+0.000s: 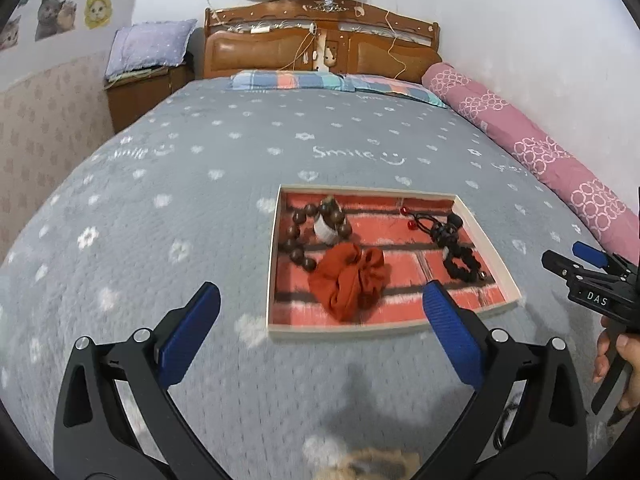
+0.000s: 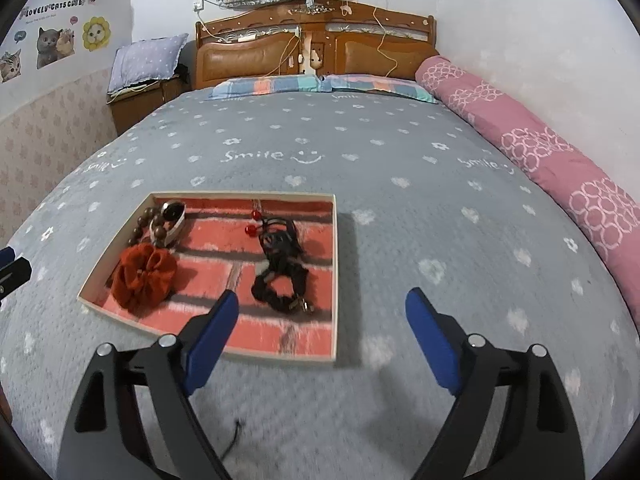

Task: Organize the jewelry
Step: 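Move the left tool to the cream flower scrunchie while the right tool approaches the leather bracelet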

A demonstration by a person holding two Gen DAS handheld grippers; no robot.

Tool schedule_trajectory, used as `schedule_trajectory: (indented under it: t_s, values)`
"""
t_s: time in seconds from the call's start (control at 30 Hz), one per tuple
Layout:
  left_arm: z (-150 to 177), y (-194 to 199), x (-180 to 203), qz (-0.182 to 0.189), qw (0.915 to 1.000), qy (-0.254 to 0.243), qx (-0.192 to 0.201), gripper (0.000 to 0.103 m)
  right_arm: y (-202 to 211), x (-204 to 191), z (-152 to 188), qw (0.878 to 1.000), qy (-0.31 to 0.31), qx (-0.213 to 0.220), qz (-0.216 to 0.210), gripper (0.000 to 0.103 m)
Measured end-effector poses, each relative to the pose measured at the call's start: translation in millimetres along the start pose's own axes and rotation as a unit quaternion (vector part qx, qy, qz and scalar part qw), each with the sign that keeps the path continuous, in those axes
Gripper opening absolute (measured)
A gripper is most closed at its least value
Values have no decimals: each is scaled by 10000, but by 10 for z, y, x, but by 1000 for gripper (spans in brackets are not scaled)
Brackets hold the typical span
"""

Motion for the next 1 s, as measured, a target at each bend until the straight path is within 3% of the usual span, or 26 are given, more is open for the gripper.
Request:
schedule_trajectory:
  t_s: [0.1, 0.63, 1.0]
  values:
    - [177, 82, -81, 11, 9999, 146, -86, 98, 121, -21, 186, 10000, 2, -37, 7, 91]
    - [1262, 299, -304, -1, 9981, 375, -488, 98, 465, -345, 1279, 9995, -152, -276, -5, 92]
    - [1649, 83, -304, -105, 9961, 317, -818, 98, 372, -473, 1620, 9987, 40, -493, 77, 92]
Point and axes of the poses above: each gripper's, at about its wrist camera, not at the fingertips, and y roughly against the way its jaws point, x to its right, z to its underside, the point moved 7 cm from there along -y, roughly the way its jaws point, and after that the axes turned 13 degrees about y, right-handed, at the moved point
